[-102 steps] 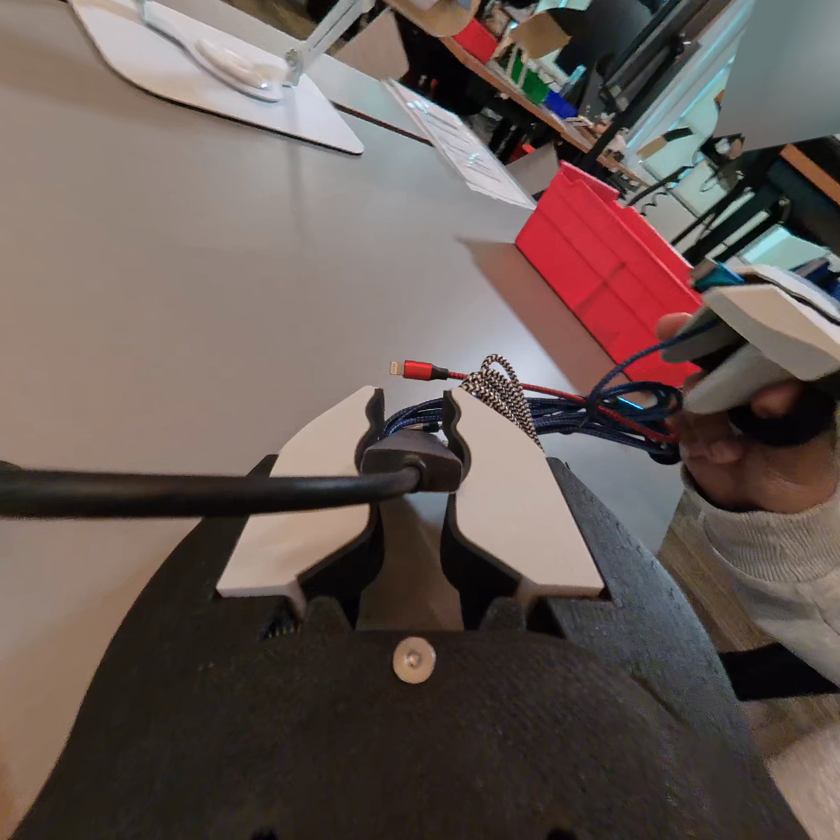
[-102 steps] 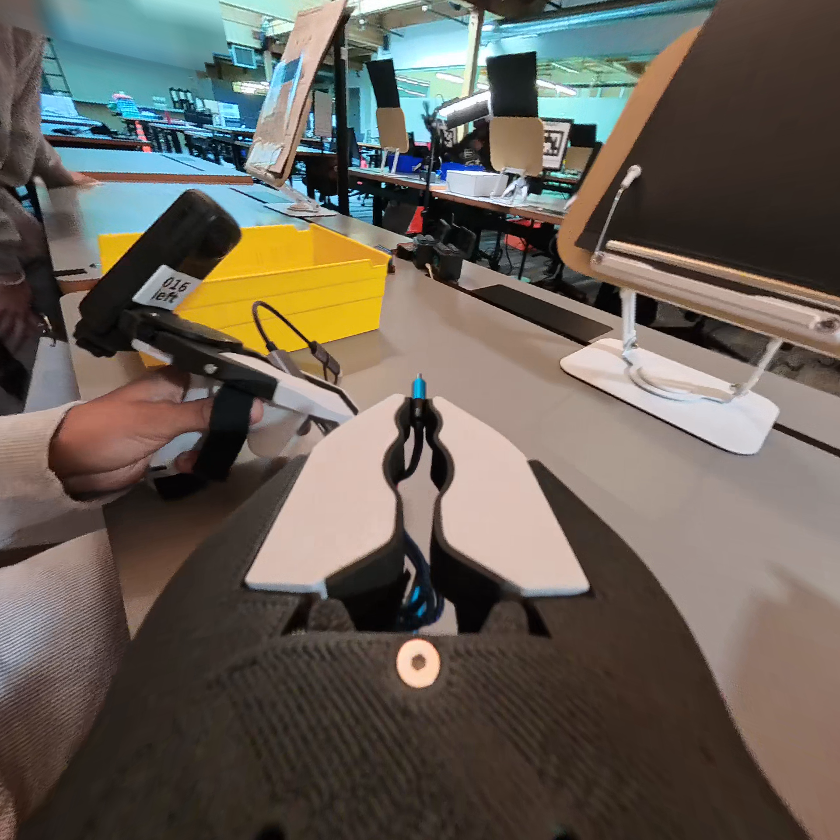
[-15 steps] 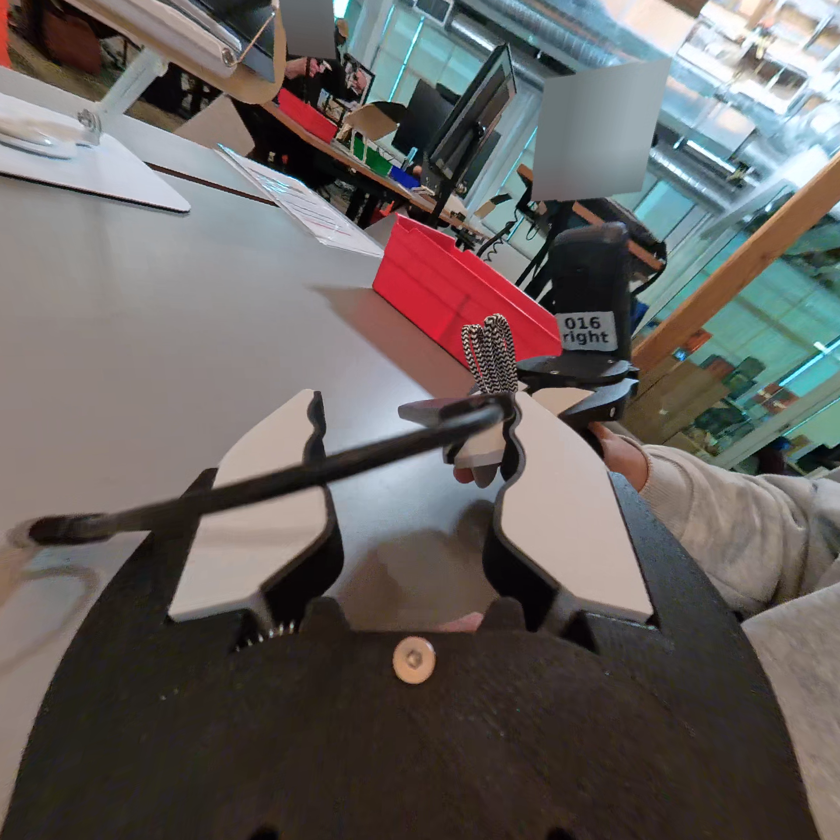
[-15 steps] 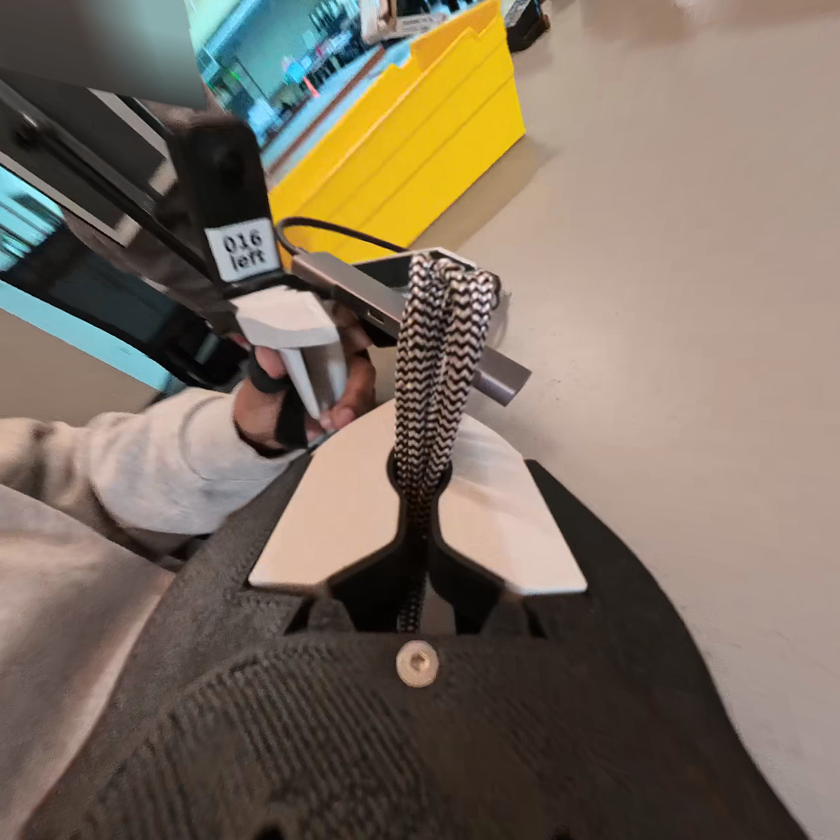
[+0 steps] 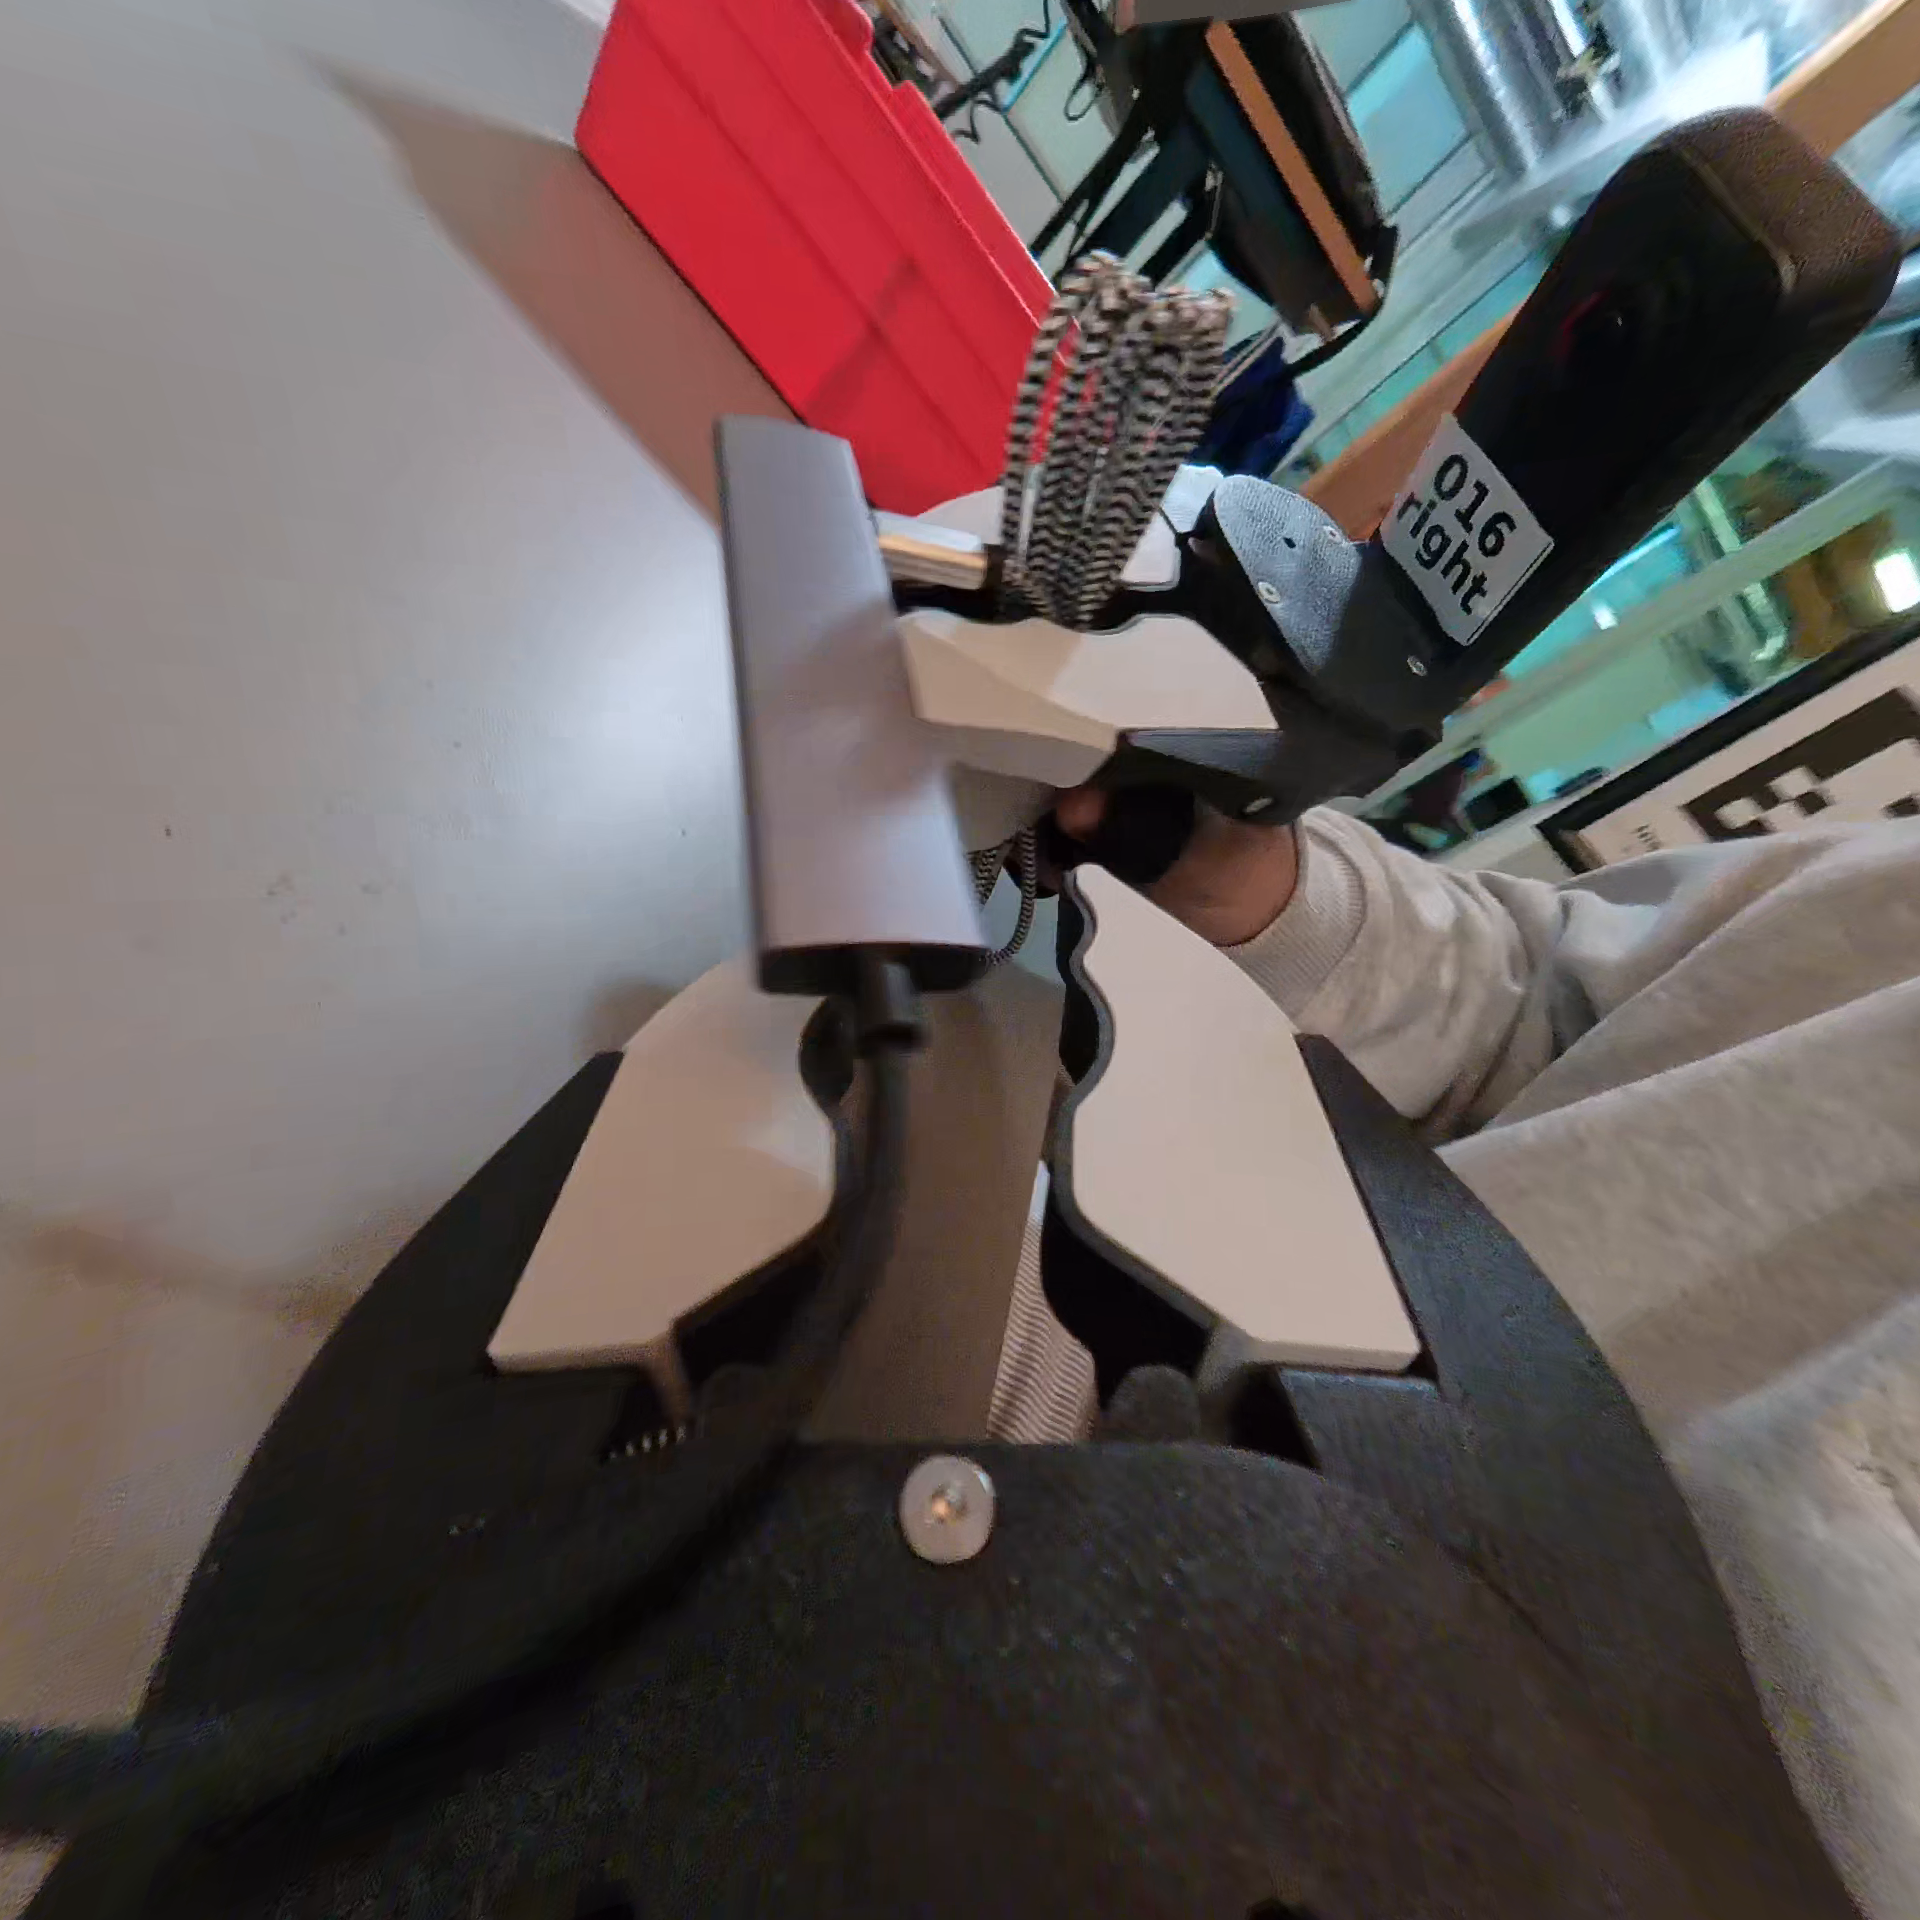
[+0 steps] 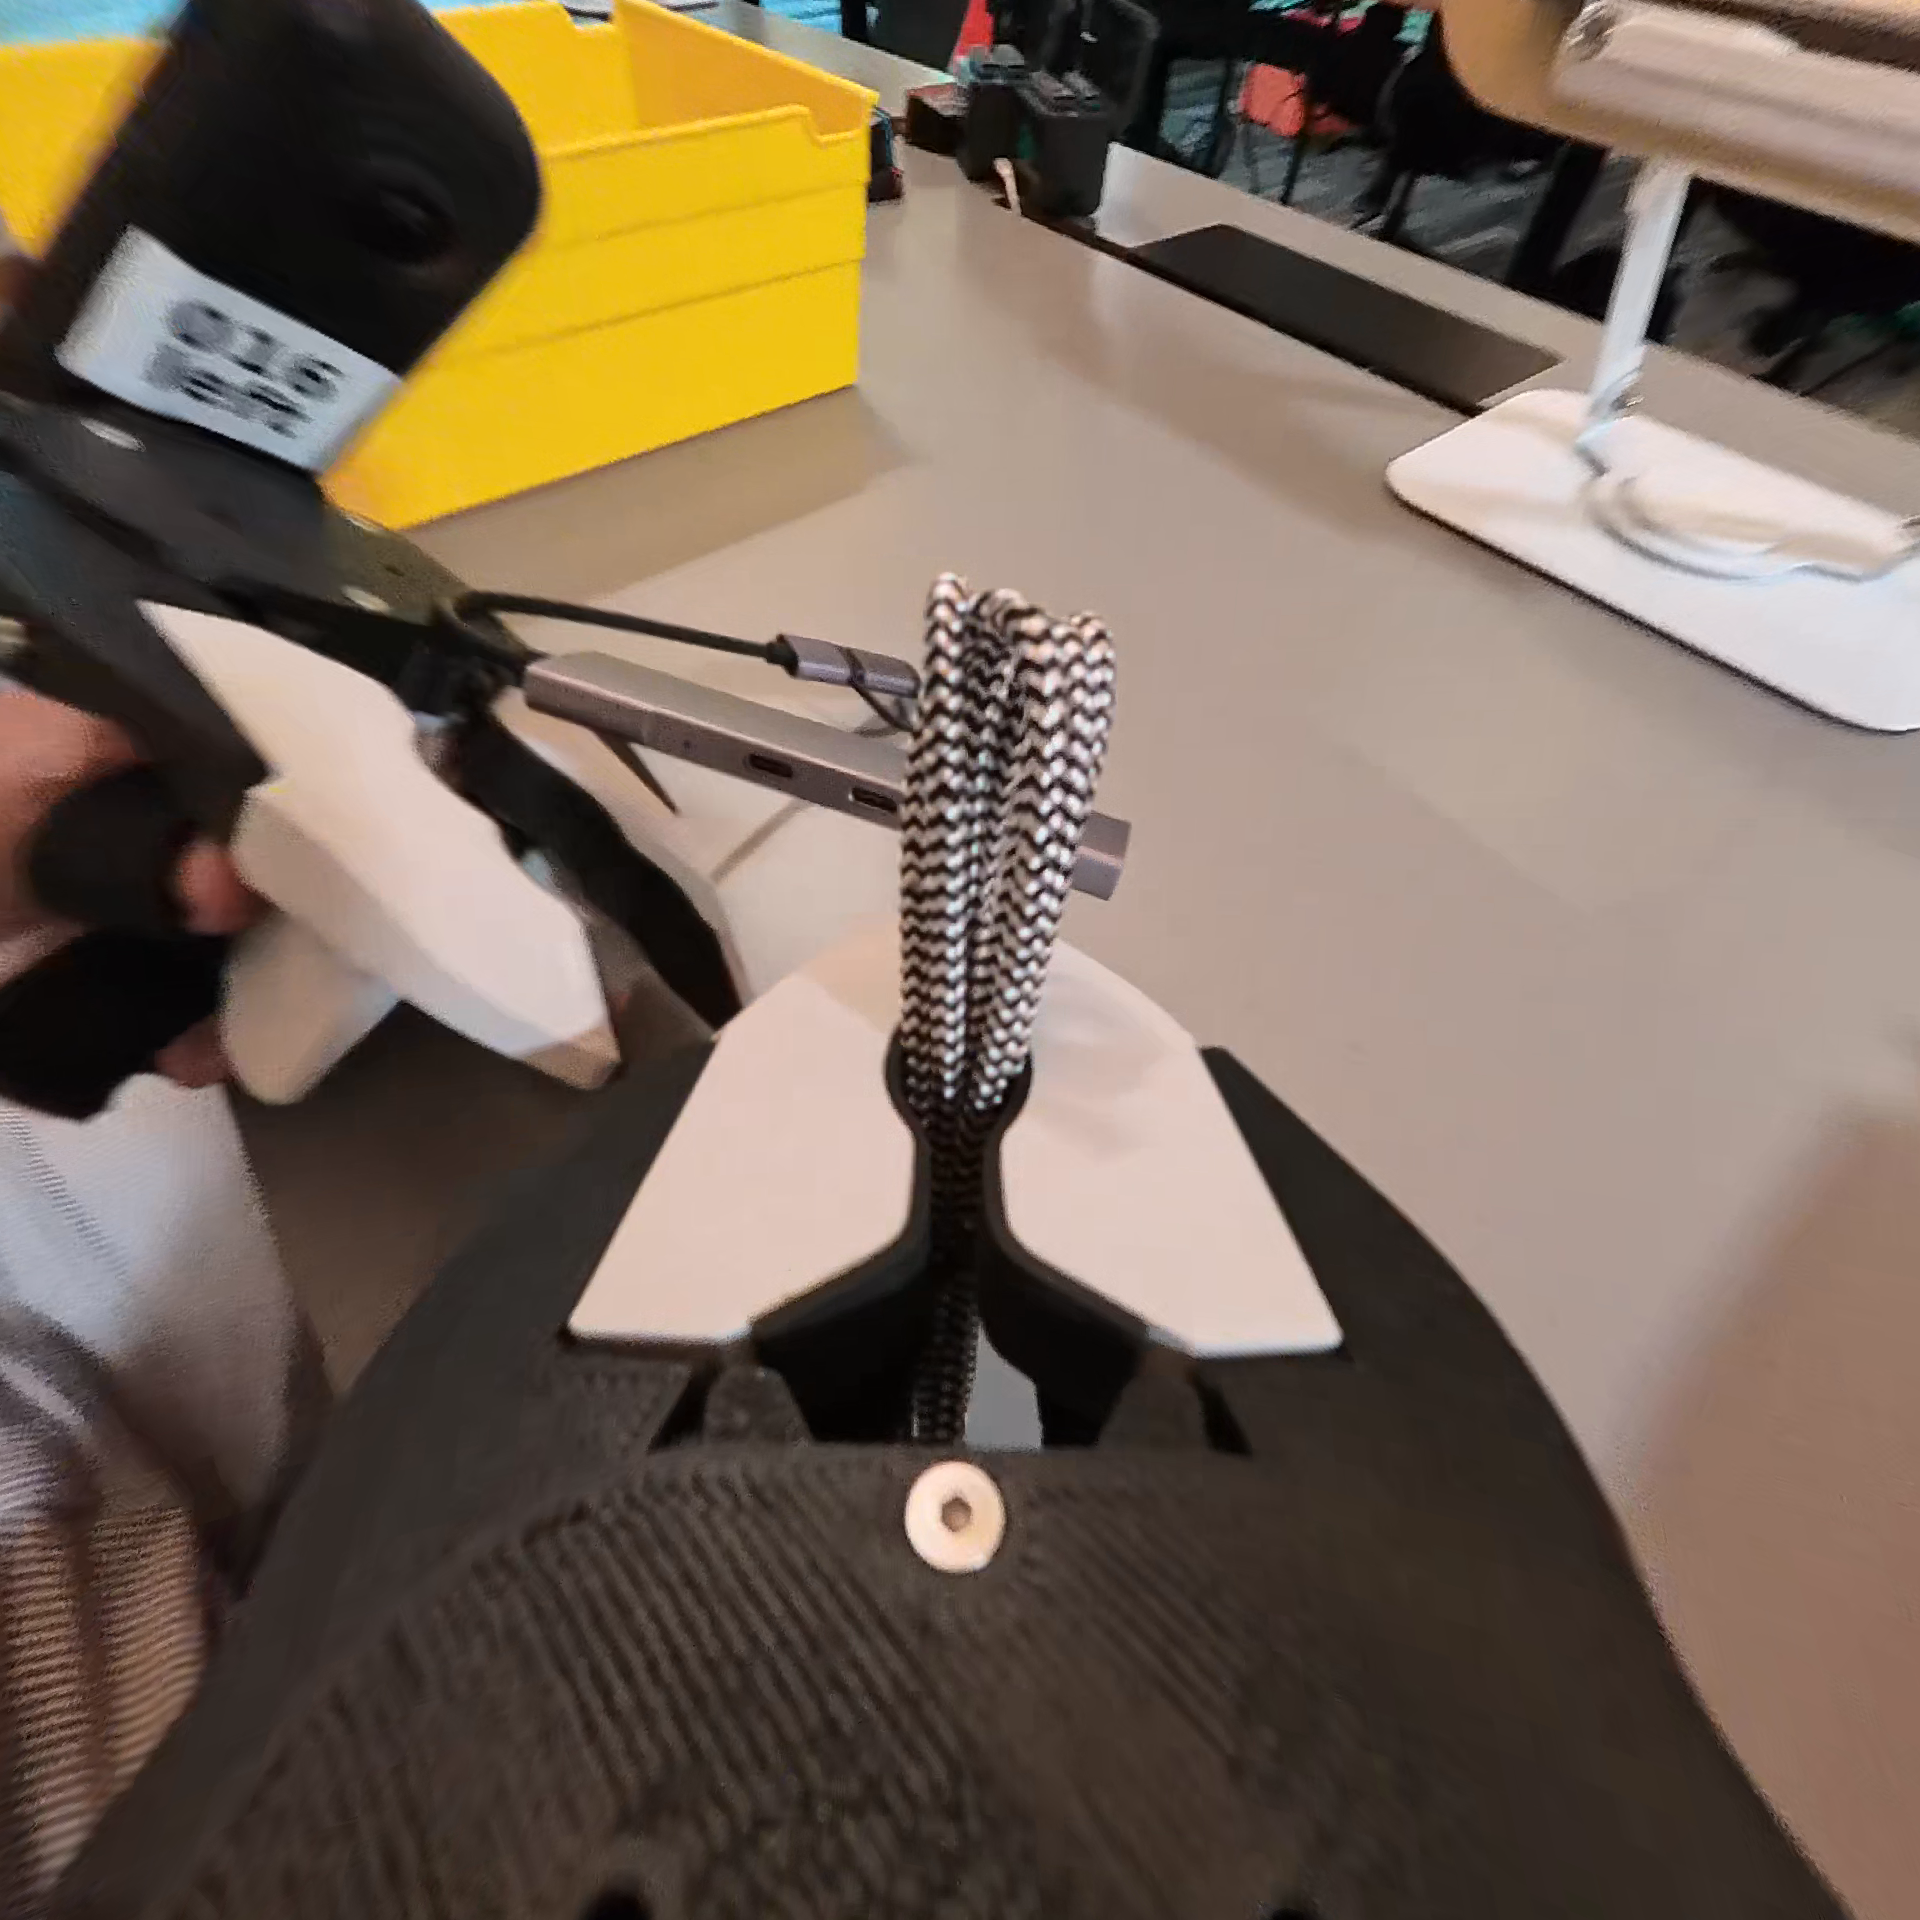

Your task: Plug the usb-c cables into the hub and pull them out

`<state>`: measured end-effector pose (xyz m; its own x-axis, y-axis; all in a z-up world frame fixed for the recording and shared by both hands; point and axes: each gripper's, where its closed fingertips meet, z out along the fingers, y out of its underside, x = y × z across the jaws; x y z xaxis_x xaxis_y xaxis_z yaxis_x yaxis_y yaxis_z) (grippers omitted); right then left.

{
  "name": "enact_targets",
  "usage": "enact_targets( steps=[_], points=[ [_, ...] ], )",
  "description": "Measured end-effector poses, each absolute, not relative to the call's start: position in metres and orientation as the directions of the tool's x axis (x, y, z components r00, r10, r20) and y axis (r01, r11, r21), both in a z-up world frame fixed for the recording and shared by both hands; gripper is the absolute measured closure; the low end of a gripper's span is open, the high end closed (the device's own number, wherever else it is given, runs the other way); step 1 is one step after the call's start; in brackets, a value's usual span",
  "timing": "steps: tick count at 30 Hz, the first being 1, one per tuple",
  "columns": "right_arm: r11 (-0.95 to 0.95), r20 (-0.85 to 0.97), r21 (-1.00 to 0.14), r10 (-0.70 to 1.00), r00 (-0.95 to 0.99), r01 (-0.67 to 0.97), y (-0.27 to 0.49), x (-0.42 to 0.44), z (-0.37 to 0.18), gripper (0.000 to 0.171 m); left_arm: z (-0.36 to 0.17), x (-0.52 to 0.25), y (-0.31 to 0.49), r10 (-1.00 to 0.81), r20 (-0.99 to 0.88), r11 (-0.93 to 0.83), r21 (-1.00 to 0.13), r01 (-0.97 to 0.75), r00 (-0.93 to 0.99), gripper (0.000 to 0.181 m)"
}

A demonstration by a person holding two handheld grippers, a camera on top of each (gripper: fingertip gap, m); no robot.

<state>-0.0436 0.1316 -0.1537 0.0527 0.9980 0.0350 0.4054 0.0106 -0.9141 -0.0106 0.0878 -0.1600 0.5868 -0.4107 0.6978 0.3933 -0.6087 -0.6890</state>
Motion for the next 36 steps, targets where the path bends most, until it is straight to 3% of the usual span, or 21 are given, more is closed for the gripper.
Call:
enact_targets(
  steps=[3,6,9,13,16,20,24,29,36],
  points=[
    [0.067,0.120,-0.912,0.987,0.107,0.405,0.148,-0.039,-0.151,0.168,-0.147,-0.027,0.093,-0.382,0.633,-0.516,-0.751,0.413,0.673,0.134],
    [0.036,0.101,-0.937,0.980,0.172,0.346,0.166,-0.032,-0.138,0.168,-0.141,-0.071,0.094,-0.288,0.722,-0.454,-0.682,0.574,0.630,0.121],
    [-0.013,0.055,-0.955,0.974,0.221,0.295,0.181,-0.024,-0.131,0.168,-0.128,-0.108,0.088,-0.257,0.750,-0.343,-0.661,0.668,0.610,0.134],
    [0.017,0.088,-0.946,0.974,0.206,0.323,0.179,-0.029,-0.138,0.168,-0.113,-0.114,0.082,-0.272,0.637,-0.294,-0.769,0.568,0.722,0.140],
    [0.085,0.145,-0.933,0.978,0.149,0.350,0.165,-0.038,-0.143,0.168,-0.115,-0.109,0.080,-0.287,0.591,-0.293,-0.803,0.519,0.754,0.135],
    [0.217,0.236,-0.920,0.972,0.020,0.327,0.131,-0.049,-0.140,0.168,-0.130,-0.094,0.083,-0.288,0.633,-0.389,-0.763,0.517,0.719,0.110],
    [0.254,0.237,-0.925,0.967,-0.094,0.282,0.107,-0.054,-0.139,0.168,-0.139,-0.076,0.082,-0.299,0.646,-0.460,-0.742,0.487,0.703,0.108],
    [0.285,0.259,-0.926,0.957,-0.134,0.246,0.096,-0.054,-0.133,0.168,-0.158,-0.056,0.085,-0.291,0.594,-0.529,-0.753,0.391,0.750,0.089],
    [0.269,0.241,-0.933,0.960,-0.139,0.237,0.090,-0.054,-0.129,0.168,-0.178,-0.037,0.083,-0.306,0.458,-0.599,-0.774,0.205,0.835,0.094]
  ],
)
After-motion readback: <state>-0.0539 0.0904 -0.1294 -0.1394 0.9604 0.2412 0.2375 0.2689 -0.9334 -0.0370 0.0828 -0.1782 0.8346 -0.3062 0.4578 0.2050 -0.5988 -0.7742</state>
